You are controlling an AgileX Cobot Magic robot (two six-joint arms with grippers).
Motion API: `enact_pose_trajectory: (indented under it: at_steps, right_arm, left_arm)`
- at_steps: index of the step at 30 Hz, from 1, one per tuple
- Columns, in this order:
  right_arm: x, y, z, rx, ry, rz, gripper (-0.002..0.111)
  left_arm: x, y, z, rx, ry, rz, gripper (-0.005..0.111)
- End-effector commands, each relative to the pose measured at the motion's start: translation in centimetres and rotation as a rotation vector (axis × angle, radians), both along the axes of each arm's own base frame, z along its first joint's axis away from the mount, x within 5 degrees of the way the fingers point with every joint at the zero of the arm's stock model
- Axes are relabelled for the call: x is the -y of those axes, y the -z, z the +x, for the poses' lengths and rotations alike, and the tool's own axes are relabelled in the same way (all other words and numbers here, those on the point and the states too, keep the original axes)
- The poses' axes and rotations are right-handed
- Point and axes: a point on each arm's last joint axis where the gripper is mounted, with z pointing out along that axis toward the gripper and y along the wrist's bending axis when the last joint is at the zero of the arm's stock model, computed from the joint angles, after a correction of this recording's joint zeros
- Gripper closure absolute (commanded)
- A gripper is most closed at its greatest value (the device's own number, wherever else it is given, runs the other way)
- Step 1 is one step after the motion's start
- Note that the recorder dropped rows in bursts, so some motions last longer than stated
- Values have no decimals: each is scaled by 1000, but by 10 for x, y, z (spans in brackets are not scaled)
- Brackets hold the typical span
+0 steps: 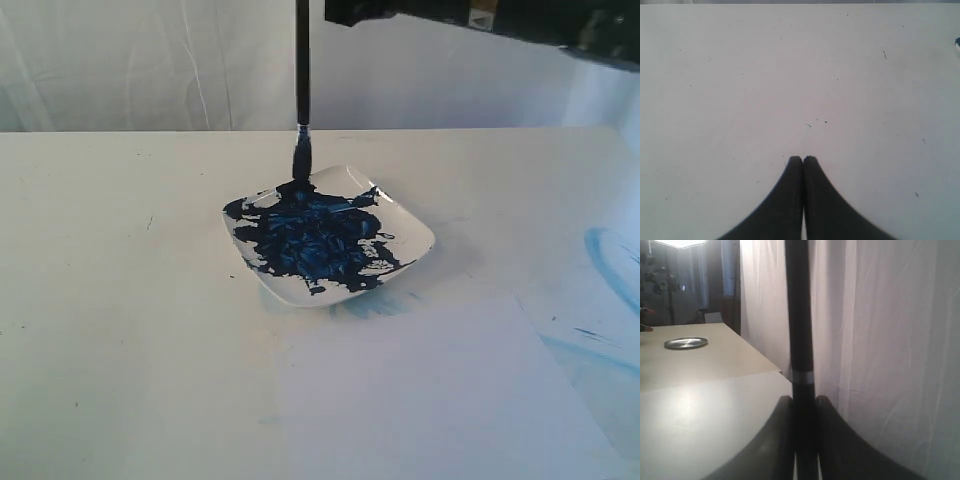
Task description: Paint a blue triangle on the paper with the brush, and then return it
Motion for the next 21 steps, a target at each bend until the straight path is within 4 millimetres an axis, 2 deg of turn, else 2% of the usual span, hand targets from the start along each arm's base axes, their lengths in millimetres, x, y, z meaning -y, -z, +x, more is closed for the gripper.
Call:
enact_pose_trajectory:
  at_steps: [1, 5, 11, 15, 21]
  right_arm:
    - [30, -21, -39, 21, 93, -17, 108]
    - [58, -28, -80, 39, 148, -10, 108]
    - [99, -24, -134, 38, 357, -24, 108]
    - [115, -20, -167, 70, 420, -11, 108]
    - [128, -20, -195, 118, 454, 20, 108]
  left_arm:
    - [0, 1, 0, 2, -2, -7, 107]
    - [0, 1, 0, 2, -2, -7, 107]
    - [0, 1, 0, 2, -2, -7, 107]
    - [0, 1, 0, 0, 10, 32, 107]
    - [0, 1, 0, -2, 17, 57, 107]
